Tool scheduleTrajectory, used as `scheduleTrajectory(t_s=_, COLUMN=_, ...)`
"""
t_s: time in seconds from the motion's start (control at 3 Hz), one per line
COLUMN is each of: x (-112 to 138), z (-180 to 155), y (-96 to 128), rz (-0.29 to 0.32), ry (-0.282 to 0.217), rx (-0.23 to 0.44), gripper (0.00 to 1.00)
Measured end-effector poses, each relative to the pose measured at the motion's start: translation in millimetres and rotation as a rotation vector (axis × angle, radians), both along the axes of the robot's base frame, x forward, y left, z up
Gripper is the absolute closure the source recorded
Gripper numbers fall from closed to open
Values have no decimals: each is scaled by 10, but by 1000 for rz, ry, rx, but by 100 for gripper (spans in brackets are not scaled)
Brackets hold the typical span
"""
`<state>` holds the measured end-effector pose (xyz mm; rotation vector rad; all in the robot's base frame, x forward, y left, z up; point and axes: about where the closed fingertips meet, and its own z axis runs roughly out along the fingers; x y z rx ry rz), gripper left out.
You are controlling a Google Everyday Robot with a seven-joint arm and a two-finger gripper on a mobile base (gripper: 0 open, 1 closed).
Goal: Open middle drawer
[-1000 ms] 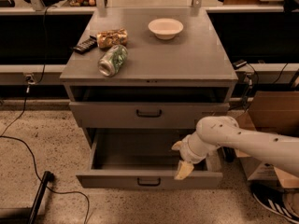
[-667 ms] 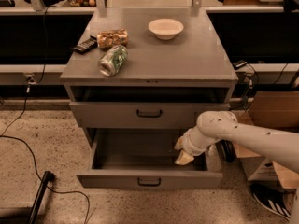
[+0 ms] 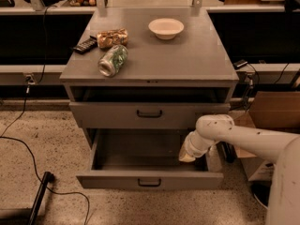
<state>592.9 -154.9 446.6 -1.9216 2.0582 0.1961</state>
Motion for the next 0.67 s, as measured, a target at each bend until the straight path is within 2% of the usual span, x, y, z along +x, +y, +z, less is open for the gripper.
scheduleTrajectory(t_s=0.33, x=-136, z=-331, y=-34, rz=15, ry=70, rx=-26, gripper=100)
scheduleTrajectory(t_s=0.67, x=-314, z=-552, y=-40, rz=35, ry=138, rx=-31, gripper=100)
